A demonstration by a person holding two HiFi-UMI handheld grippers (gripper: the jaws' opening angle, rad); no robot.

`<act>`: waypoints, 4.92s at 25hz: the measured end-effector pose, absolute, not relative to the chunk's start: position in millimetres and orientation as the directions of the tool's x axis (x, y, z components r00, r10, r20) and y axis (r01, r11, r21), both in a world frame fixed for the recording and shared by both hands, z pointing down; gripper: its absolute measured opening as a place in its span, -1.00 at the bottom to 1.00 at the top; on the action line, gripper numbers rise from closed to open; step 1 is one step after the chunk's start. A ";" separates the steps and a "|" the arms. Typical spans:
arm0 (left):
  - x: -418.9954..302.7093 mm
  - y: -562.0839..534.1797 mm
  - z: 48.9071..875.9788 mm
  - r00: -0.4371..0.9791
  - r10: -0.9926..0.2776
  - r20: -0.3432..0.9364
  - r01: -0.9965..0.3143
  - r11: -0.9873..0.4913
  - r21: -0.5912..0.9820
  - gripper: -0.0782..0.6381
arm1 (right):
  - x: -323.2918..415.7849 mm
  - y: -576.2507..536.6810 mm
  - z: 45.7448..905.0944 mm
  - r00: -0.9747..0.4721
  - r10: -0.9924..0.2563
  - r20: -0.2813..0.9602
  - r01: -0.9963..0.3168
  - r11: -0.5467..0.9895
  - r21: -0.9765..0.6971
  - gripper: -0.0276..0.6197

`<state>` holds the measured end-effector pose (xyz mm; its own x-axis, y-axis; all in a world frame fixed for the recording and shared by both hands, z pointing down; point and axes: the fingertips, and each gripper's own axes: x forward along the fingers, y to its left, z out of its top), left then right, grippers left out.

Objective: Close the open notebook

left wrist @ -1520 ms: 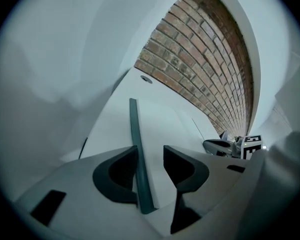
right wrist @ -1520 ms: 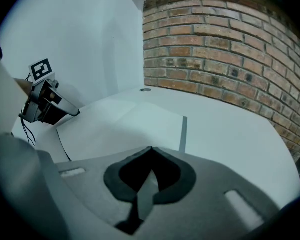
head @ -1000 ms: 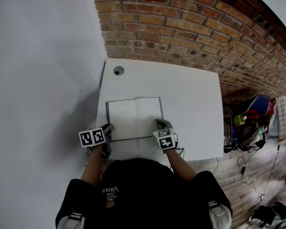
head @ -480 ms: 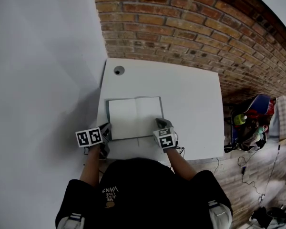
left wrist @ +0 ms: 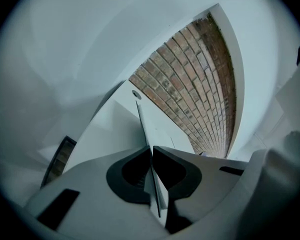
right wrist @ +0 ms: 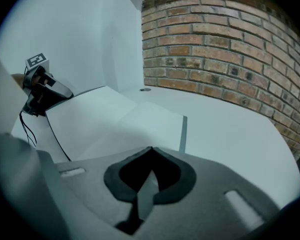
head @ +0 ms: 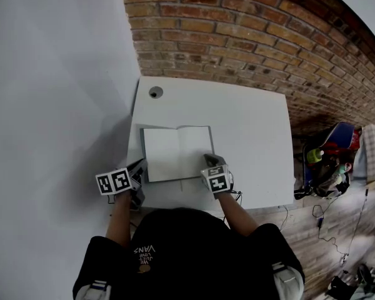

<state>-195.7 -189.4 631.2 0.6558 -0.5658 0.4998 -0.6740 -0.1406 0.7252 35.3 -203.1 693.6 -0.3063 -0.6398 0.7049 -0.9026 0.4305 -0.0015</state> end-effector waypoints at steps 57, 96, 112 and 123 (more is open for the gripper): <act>-72.2 -195.0 550.8 0.864 -0.421 0.276 -0.459 -0.435 0.774 -0.69 | 73.1 -179.8 685.4 -0.253 -0.647 0.719 -0.927 0.375 0.010 -0.92; 6.0 -182.9 552.9 0.923 -0.279 0.267 -0.382 -0.567 0.730 -0.69 | 127.1 -146.6 671.9 -0.181 -0.680 0.710 -0.963 0.270 0.014 -0.92; 14.8 -167.8 559.7 0.918 -0.263 0.295 -0.395 -0.562 0.726 -0.69 | 133.5 -137.5 666.6 -0.189 -0.694 0.695 -0.964 0.265 0.003 -0.92; -1.5 -170.1 550.9 0.874 -0.367 0.317 -0.482 -0.588 0.649 -0.69 | 130.6 -141.6 639.2 -0.204 -0.737 0.644 -0.961 0.276 0.011 -0.92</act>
<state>-1.5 -170.1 550.9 0.8745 -0.3669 0.3173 -0.4823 -0.5881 0.6493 130.6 -141.6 639.2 -0.2041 -0.7373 0.6440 -0.9611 0.2758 0.0112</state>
